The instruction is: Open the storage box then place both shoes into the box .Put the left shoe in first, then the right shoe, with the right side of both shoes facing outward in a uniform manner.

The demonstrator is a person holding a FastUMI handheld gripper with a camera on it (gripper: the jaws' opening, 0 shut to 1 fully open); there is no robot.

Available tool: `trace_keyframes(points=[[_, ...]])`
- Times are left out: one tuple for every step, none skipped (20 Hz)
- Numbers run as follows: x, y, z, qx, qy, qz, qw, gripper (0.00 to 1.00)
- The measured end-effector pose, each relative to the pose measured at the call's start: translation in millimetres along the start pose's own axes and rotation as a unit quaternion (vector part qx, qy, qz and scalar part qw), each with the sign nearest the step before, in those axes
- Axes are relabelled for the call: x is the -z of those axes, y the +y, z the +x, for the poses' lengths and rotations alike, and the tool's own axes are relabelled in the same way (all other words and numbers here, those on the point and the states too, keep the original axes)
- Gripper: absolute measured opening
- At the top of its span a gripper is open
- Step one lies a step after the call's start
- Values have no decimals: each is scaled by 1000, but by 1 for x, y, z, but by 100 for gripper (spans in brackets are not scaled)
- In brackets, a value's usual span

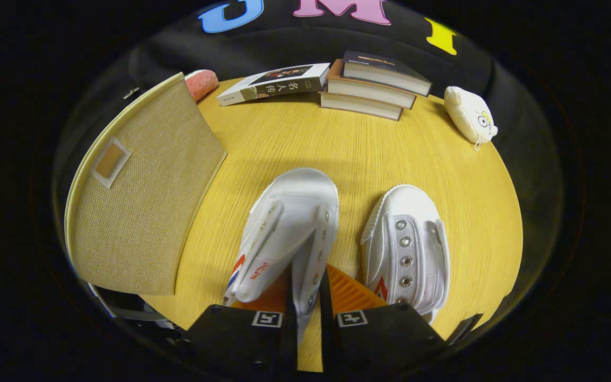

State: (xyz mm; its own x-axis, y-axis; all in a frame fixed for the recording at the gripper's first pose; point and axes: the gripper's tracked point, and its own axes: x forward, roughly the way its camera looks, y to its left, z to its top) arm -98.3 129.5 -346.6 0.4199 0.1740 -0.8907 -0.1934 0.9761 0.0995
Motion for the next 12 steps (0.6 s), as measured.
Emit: trace_keyframes(points=[[1, 1, 1, -7, 7, 13, 1000, 17], [-2, 0, 1, -15, 7, 25, 1000, 9], [-3, -2, -1, -20, 12, 39, 999, 7], [-3, -2, -4, -24, 14, 59, 998, 6], [-6, -2, -7, -27, 15, 76, 997, 6], [-10, -2, -13, -32, 11, 91, 995, 5], [-13, -2, -17, -37, 7, 98, 994, 5], [-15, -1, -24, -41, 7, 107, 993, 5], [-18, 1, -31, -48, 5, 117, 992, 5], [-23, 2, -38, -55, 2, 128, 990, 5], [-28, 4, -46, -61, 0, 137, 989, 5], [-35, 6, -56, -66, -5, 146, 987, 5]])
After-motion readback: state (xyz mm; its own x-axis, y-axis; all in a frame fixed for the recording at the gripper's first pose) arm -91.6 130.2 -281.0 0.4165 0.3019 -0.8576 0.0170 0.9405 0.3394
